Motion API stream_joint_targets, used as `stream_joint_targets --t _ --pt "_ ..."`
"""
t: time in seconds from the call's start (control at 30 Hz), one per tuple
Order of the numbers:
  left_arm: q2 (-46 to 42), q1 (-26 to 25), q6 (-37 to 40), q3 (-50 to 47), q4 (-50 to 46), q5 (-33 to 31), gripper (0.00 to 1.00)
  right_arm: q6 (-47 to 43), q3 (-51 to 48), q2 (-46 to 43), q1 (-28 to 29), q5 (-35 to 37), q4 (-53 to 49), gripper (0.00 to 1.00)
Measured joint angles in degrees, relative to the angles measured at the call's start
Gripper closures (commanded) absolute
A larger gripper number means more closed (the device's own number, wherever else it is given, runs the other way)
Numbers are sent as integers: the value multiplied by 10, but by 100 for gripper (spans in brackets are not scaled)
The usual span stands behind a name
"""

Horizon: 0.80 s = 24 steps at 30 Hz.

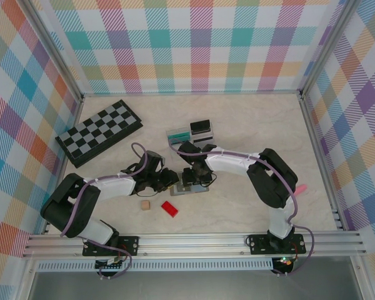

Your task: Take the credit cards out of the card holder

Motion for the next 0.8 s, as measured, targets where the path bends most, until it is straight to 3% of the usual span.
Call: stream_joint_targets --t 0.2,0.47,0.6,0.8 --pt "9 0 0 2 6 7 79 0 -9 -6 -4 -8 10 48" --pt "8 0 17 3 27 9 93 0 -61 -48 -13 -31 61 46" --pt "-2 -2 40 13 4 2 98 2 -78 -90 -16 -28 62 40" --pt "-40 -3 104 59 -116 -42 99 16 -91 -197 -27 -5 63 26"
